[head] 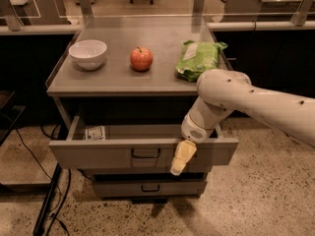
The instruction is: Open top drawer
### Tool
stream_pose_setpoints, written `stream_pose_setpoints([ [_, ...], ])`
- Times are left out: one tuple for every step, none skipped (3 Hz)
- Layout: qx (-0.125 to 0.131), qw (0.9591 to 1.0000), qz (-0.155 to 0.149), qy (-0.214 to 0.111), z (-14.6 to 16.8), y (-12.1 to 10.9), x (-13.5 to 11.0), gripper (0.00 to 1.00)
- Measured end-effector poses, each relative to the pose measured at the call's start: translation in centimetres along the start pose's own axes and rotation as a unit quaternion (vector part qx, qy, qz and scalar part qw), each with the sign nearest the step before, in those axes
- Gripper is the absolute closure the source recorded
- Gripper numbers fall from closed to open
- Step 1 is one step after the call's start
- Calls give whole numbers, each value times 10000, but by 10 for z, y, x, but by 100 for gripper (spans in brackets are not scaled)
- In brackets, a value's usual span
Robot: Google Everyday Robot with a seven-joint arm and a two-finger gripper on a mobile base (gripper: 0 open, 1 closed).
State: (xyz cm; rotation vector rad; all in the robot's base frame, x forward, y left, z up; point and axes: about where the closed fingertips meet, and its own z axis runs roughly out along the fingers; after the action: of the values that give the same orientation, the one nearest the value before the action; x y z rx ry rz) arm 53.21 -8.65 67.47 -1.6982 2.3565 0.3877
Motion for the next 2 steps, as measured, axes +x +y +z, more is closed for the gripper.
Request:
stream_pose_setpoints([
  [-140, 9999, -4, 39, 13, 2, 3, 0],
  [-380, 9992, 69, 128, 27, 21, 18, 0],
])
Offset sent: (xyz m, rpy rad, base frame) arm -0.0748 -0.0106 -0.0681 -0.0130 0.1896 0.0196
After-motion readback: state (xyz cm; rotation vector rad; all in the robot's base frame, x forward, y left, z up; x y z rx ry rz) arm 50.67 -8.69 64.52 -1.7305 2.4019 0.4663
